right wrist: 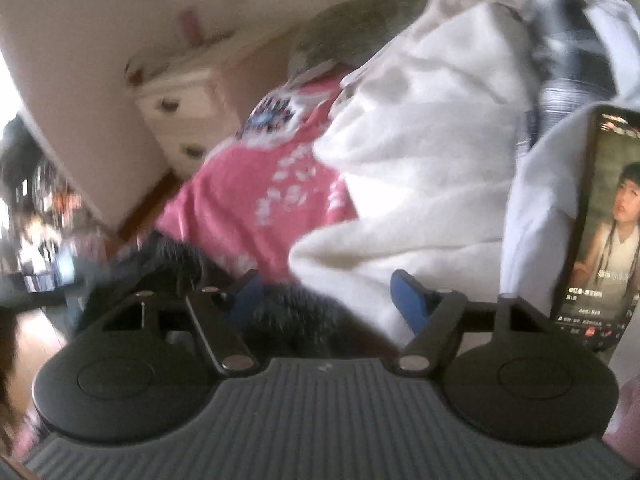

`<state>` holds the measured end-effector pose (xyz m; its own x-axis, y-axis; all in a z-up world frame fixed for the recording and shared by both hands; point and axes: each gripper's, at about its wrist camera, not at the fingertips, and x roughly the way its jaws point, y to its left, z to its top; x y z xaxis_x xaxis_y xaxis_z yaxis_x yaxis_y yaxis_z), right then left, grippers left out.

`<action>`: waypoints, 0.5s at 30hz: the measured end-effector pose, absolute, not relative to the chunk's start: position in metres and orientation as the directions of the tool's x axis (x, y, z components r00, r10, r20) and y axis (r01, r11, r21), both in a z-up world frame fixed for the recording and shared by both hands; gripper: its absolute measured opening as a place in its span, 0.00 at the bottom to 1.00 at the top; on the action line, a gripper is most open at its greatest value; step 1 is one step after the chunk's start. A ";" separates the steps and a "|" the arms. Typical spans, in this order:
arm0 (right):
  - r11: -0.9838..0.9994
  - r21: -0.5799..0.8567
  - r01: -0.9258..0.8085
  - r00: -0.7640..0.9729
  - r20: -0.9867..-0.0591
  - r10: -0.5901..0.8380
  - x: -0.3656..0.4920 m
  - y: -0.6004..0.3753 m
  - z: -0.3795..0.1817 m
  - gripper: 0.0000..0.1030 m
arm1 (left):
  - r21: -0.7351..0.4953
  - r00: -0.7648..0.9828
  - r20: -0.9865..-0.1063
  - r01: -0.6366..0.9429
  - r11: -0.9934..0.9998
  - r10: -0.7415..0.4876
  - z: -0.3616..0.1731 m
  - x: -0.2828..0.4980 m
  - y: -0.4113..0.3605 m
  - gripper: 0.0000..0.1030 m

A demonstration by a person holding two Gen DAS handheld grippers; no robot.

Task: Fold clothes

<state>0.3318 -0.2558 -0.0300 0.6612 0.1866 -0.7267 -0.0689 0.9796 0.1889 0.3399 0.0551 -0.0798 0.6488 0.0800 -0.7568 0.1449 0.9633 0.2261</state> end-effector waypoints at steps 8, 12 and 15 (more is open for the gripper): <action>0.861 -0.300 -0.410 0.650 -0.758 0.046 0.318 -0.180 -0.061 0.34 | 0.257 0.663 -0.748 0.263 0.930 0.019 -0.087 0.321 0.015 0.55; 0.864 -0.336 -0.375 0.664 -0.747 -0.002 0.309 -0.181 -0.061 0.23 | 0.272 0.646 -0.763 0.294 0.916 0.019 -0.103 0.314 0.000 0.55; 0.896 -0.312 -0.315 0.694 -0.720 -0.007 0.300 -0.189 -0.051 0.21 | 0.283 0.636 -0.771 0.305 0.909 0.027 -0.114 0.311 -0.006 0.54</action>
